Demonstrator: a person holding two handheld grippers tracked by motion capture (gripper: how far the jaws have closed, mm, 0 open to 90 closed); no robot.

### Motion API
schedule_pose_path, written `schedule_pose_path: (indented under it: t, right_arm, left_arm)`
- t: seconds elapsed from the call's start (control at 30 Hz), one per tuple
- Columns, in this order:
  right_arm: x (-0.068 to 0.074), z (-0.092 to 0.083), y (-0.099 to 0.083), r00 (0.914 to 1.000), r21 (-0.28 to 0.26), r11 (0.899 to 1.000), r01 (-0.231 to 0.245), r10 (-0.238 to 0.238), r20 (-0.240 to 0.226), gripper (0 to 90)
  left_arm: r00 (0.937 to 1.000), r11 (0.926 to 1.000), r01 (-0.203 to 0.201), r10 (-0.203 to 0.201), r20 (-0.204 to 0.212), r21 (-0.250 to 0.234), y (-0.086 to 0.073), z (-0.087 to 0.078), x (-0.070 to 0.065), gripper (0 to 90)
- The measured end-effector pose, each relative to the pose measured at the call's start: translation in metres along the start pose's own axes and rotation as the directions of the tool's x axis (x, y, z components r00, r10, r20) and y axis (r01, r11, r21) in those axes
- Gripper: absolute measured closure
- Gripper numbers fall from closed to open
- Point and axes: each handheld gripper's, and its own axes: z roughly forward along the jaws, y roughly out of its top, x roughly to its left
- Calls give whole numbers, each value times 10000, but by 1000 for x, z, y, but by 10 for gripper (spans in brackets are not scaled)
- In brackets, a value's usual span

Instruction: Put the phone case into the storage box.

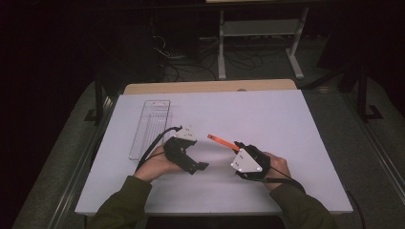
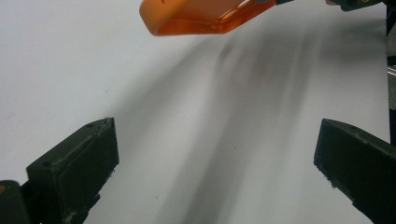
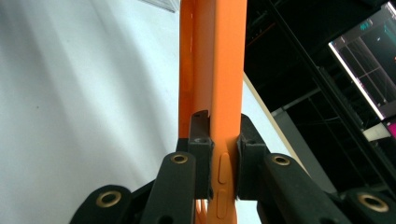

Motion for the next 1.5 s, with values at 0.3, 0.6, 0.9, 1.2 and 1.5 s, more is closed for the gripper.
schedule_pose_path:
  t: [0.3, 0.6, 0.9, 1.2, 1.5]
  right_arm:
    - [-6, 2, -2, 9942, 125, 9943, -1055, 1058, -179, 788]
    - [-12, 3, -2, 9778, 146, 9786, -2052, 2057, -412, 788]
    - [-17, 3, -3, 9516, 73, 9540, -2998, 2996, -691, 788]
    - [-25, 1, -6, 8816, 17, 8861, -4634, 4612, -1007, 788]
    - [-33, -1, -11, 7971, -29, 8027, -5963, 5917, -1206, 788]
  left_arm:
    - [9996, 9996, -268, 269, -131, 13, 1, -2, 2, 0]
    - [9998, 9998, -199, 199, -96, -48, 0, -2, -2, 0]
    - [9988, 9994, -355, 355, -324, -8, 0, -3, -1, 0]
    - [9992, 9999, -17, 10, -404, -156, 0, -5, 0, 0]
    - [9970, 9980, 370, -404, -666, -513, 0, -7, 2, 0]
